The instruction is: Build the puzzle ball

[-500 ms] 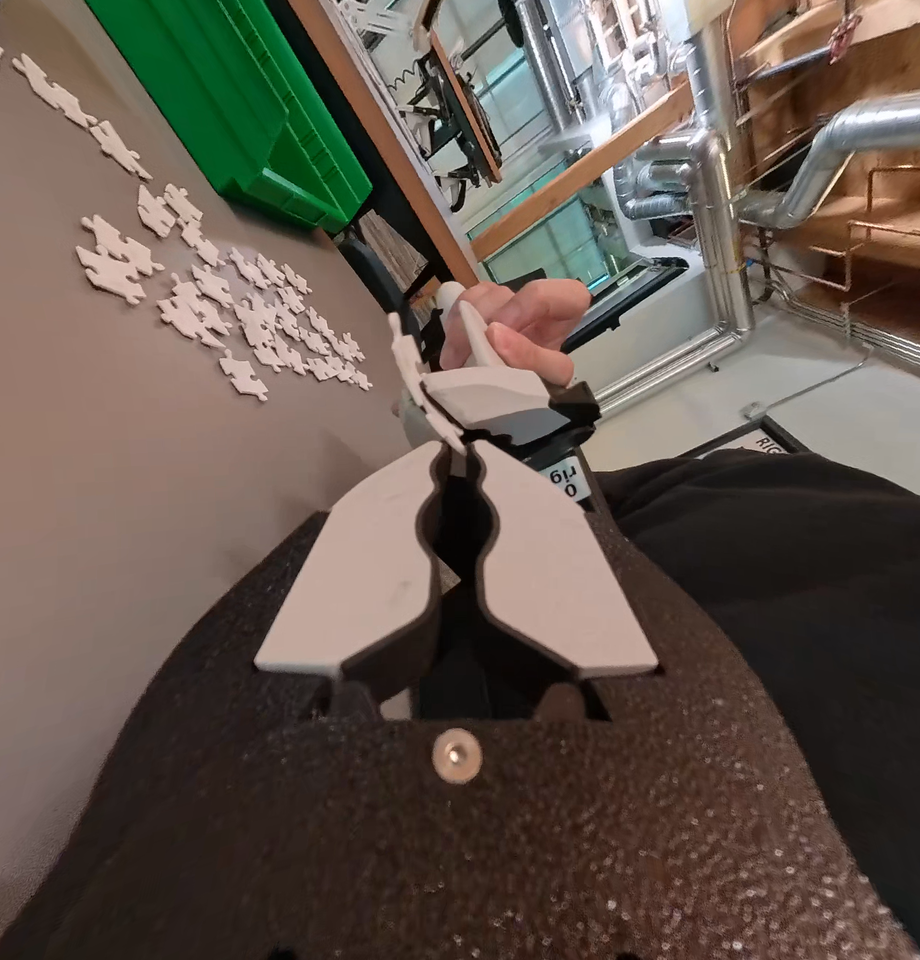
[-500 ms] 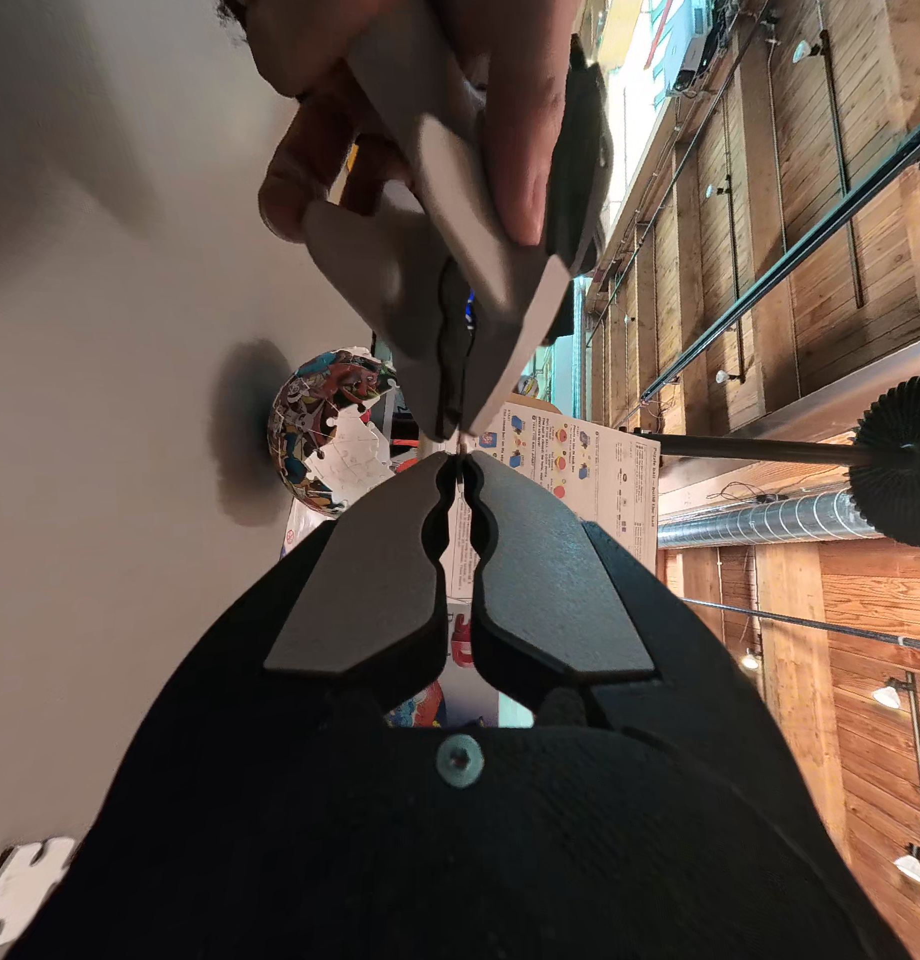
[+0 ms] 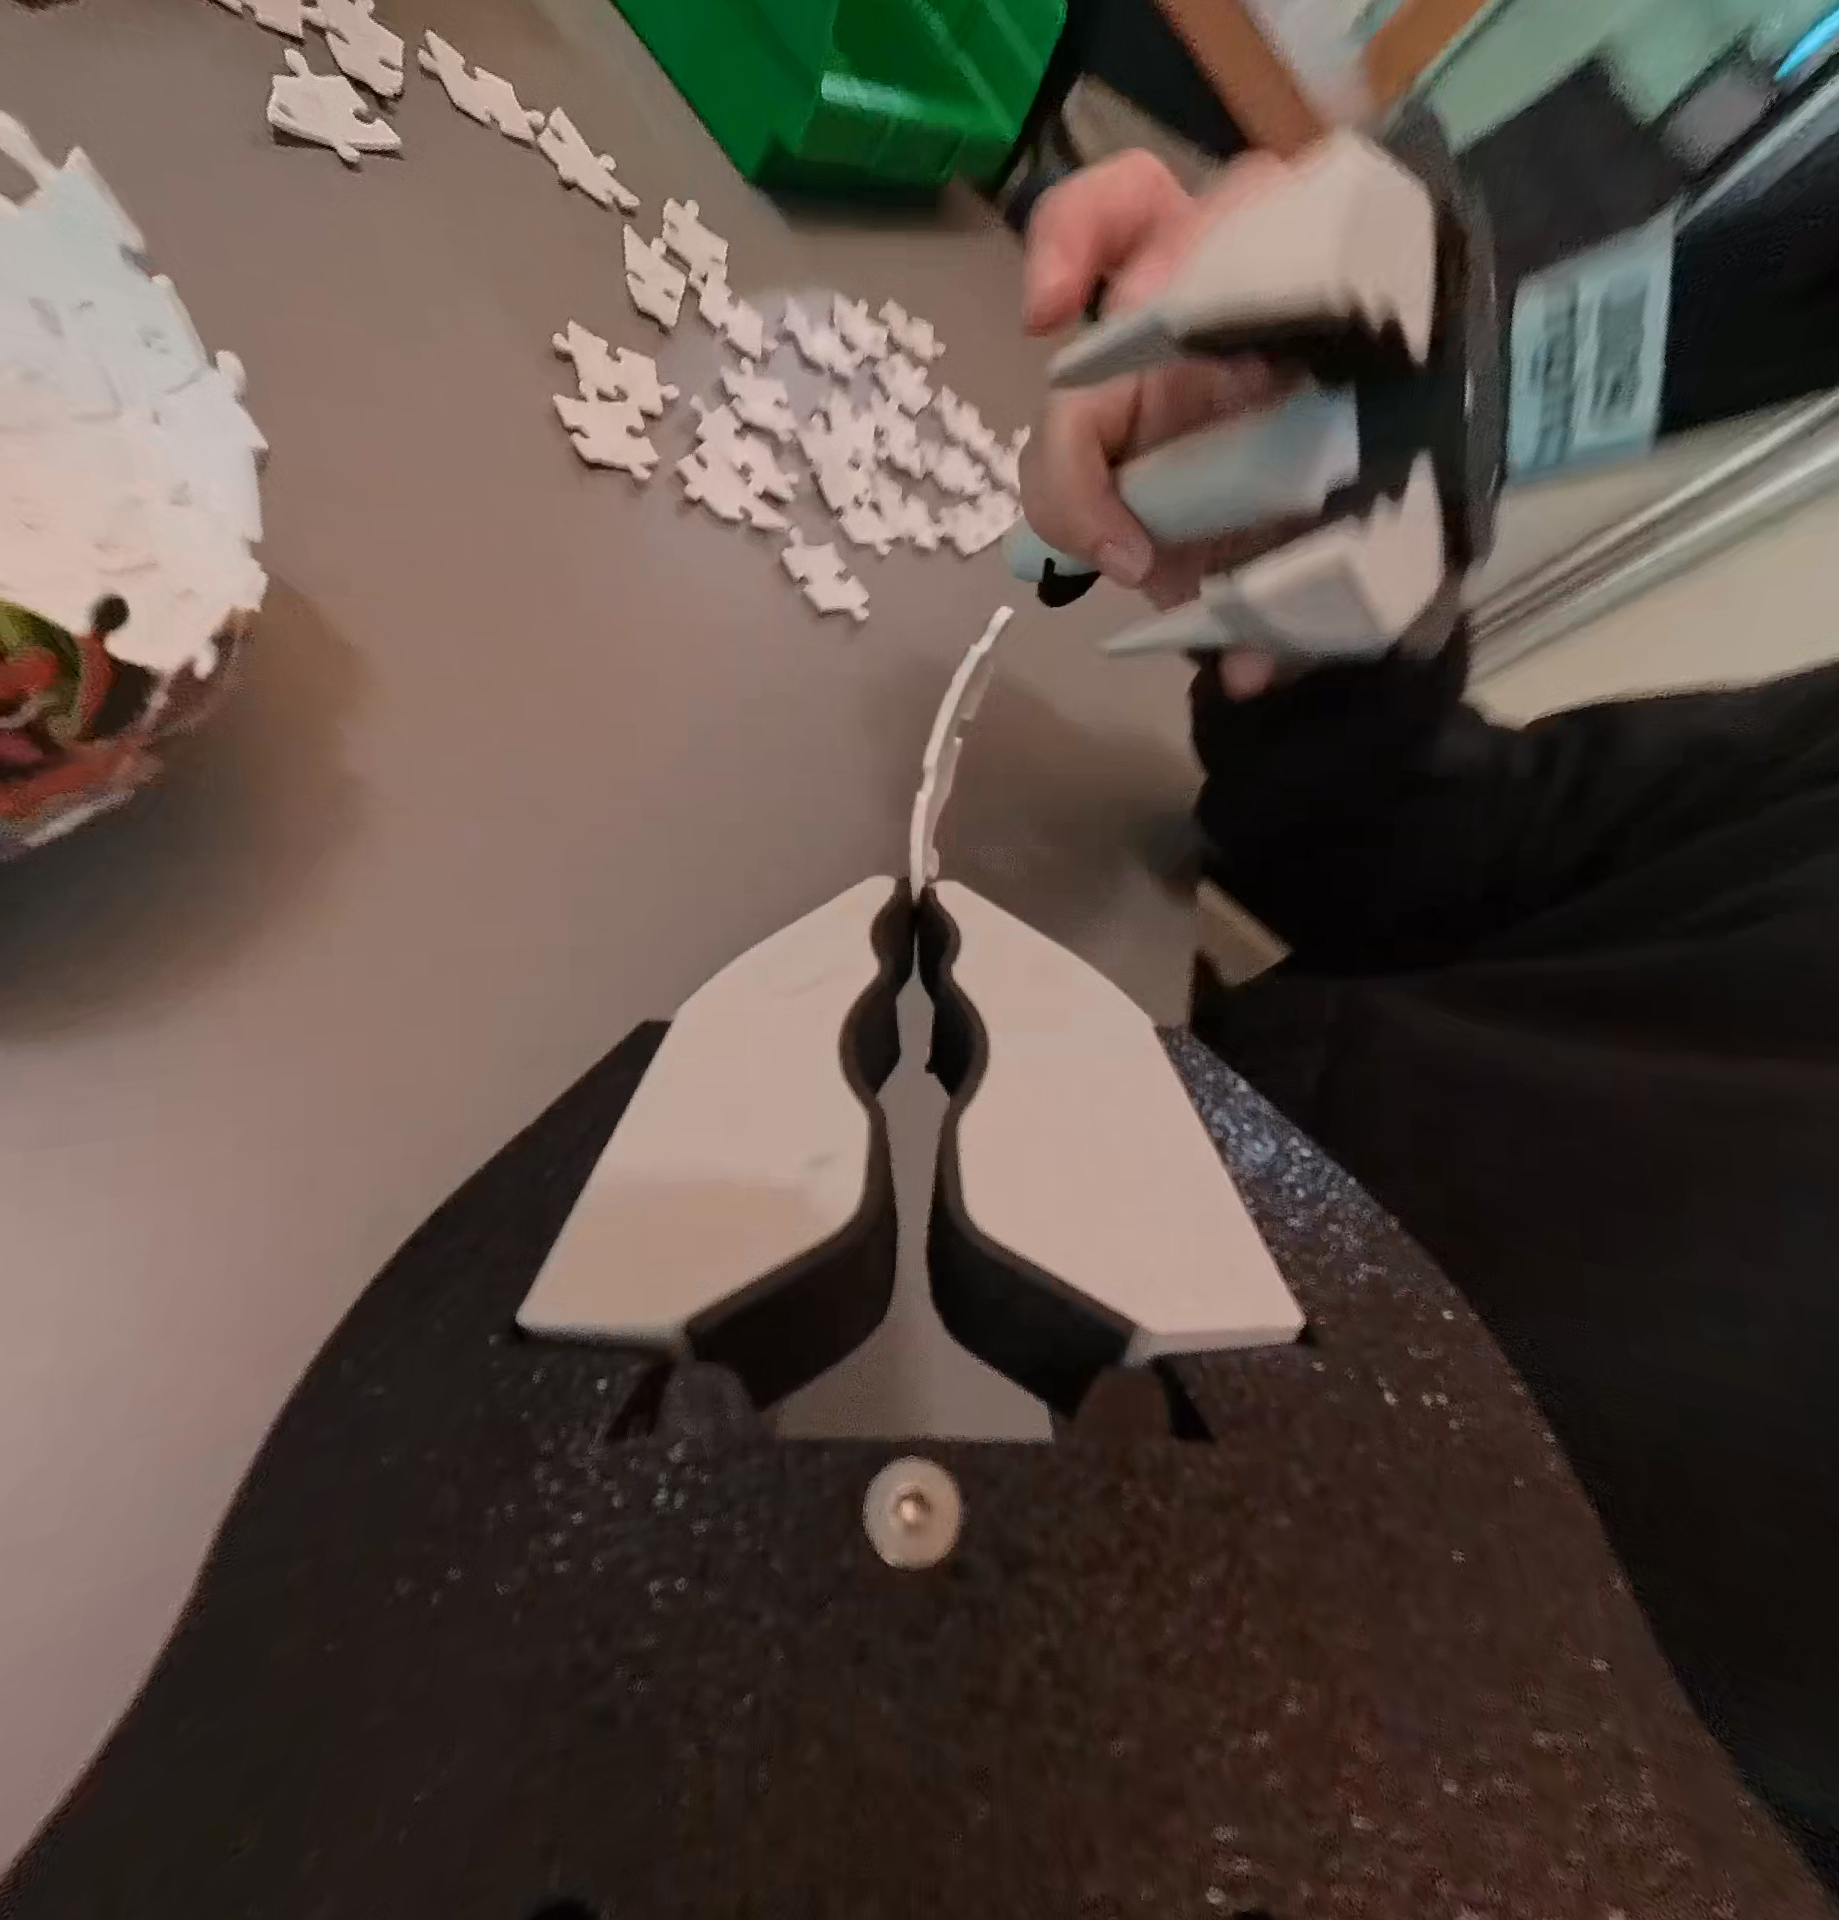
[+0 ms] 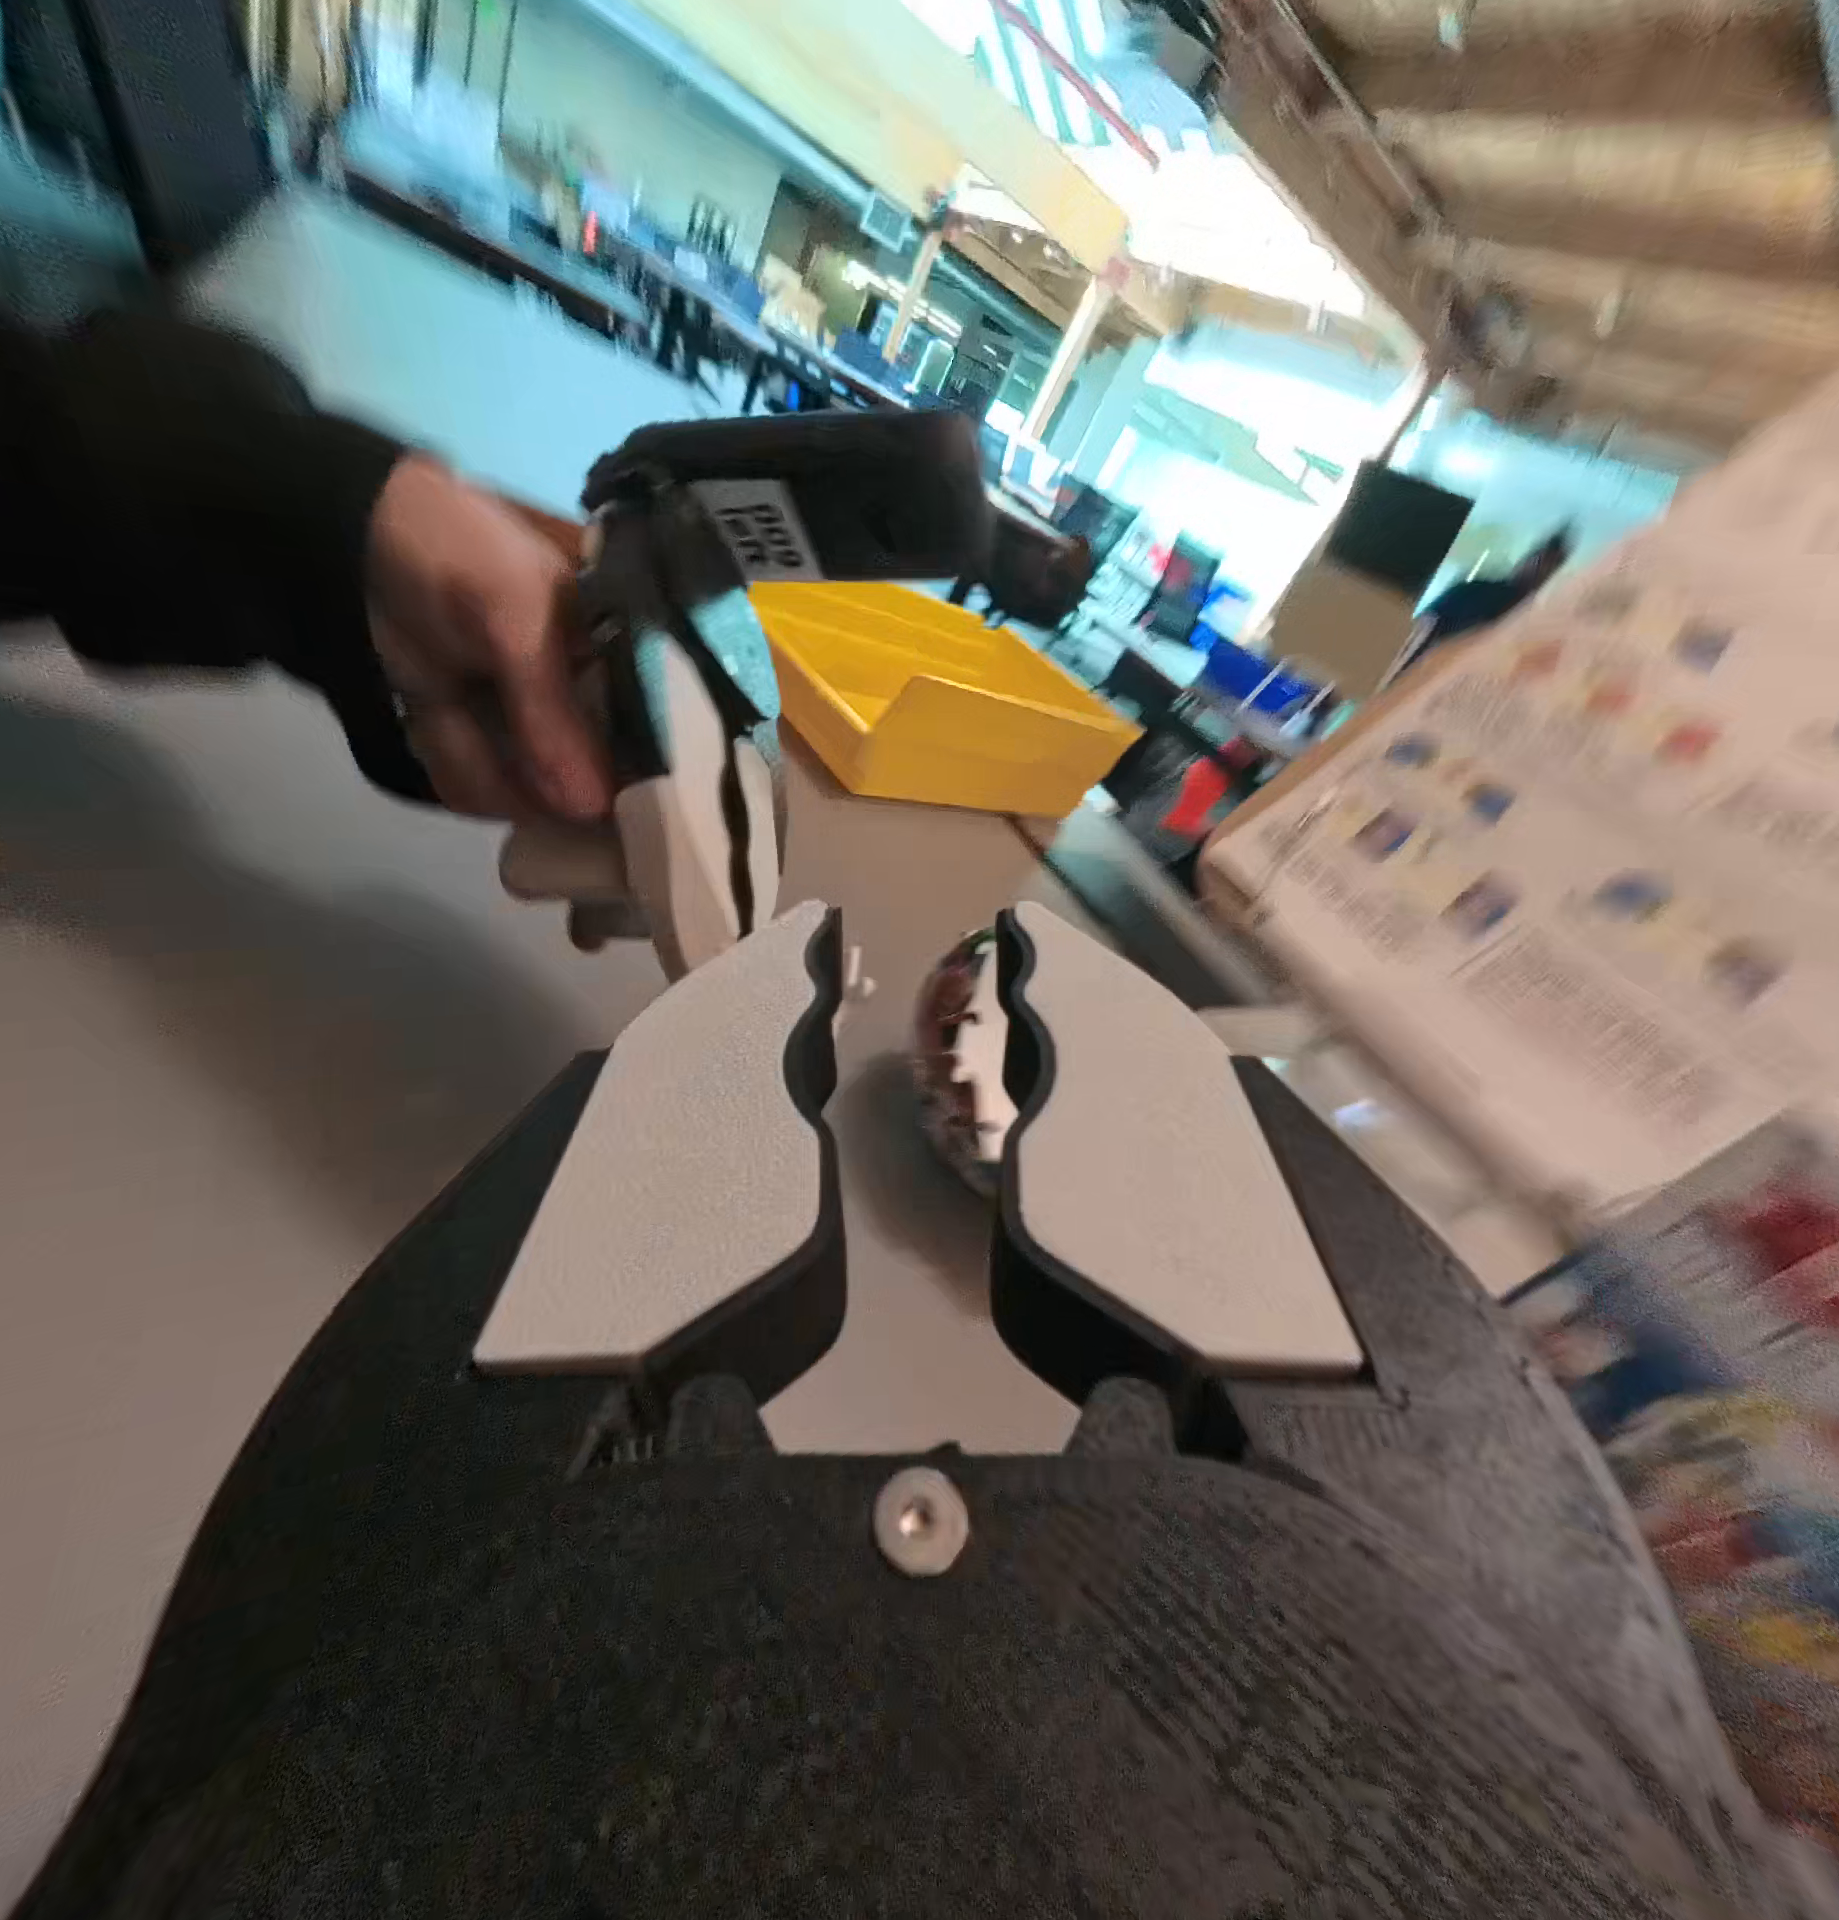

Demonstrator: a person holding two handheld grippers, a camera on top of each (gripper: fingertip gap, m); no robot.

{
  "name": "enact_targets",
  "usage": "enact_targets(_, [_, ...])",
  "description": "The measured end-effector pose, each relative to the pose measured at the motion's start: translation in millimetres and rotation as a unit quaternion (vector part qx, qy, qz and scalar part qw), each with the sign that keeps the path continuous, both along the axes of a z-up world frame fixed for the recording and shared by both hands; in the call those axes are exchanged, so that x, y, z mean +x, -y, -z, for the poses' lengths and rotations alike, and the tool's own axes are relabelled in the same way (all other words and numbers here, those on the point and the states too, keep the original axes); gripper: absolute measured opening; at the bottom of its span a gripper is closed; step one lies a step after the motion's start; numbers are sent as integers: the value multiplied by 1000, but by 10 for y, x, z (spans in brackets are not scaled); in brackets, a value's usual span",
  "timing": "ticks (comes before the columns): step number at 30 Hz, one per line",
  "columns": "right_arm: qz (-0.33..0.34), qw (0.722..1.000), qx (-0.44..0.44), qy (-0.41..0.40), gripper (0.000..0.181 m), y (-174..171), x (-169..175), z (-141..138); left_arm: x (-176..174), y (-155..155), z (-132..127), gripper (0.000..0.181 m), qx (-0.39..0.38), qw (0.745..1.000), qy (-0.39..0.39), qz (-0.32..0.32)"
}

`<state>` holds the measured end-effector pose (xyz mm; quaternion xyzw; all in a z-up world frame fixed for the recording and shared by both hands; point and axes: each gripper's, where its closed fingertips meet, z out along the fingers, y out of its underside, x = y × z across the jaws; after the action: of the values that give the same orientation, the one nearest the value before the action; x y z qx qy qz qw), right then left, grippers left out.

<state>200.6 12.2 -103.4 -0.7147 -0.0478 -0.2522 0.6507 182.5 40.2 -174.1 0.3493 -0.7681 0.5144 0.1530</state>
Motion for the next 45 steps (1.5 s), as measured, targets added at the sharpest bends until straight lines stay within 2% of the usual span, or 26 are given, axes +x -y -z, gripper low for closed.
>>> enact_targets(2, [-32,989,12,-141,39,-18,52,95,-16,-29,20,0,45,998,44,19])
enact_targets(3, [-53,982,9,-183,41,-45,29,148,-35,-33,24,0,62,996,58,30])
enact_targets(5, [-74,974,8,-216,33,-101,-10,214,-54,-34,37,0,88,992,77,45])
enact_targets(7, [-81,969,-4,-232,6,-150,-33,294,-62,-33,58,0,104,989,89,52])
enact_targets(8, [-87,968,-18,-236,0,-173,-57,345,-55,-33,61,0,107,989,93,50])
enact_targets(10, [-100,967,-21,-232,0,-212,-108,367,-52,-56,91,0,117,988,93,48])
enact_targets(15, [-74,962,-34,-261,0,-234,-15,457,-15,-106,109,0,120,987,102,33])
enact_targets(21, [-59,929,55,-362,0,-270,109,389,98,-149,39,0,124,980,156,1])
enact_targets(26, [-72,934,64,-345,0,-269,92,359,54,-175,87,0,111,987,111,17])
enact_targets(29, [-70,936,38,-344,23,-269,85,407,39,-194,120,0,110,988,102,28])
enact_targets(31, [-80,938,-3,-336,28,-297,23,500,37,-180,107,0,106,988,104,31])
enact_targets(32, [-79,940,-13,-332,23,-313,8,525,30,-171,104,0,107,988,105,36])
enact_targets(33, [-81,941,-16,-329,6,-328,-3,529,29,-161,99,0,107,987,109,38])
enact_targets(34, [-82,941,-8,-328,2,-344,-3,503,38,-159,100,0,112,986,114,37])
enact_targets(38, [-66,934,1,-351,2,-373,48,508,100,-192,103,13,130,981,141,21])
enact_targets(40, [-28,915,36,-400,2,-366,165,542,206,-233,77,19,154,968,197,-11])
enact_targets(42, [1,882,70,-465,2,-337,269,618,297,-270,26,25,194,940,279,-40])
enact_targets(43, [10,863,92,-497,2,-317,312,638,328,-284,-10,25,218,916,334,-48])
enact_targets(45, [15,830,127,-543,2,-292,364,650,348,-283,-80,22,262,852,451,-47])
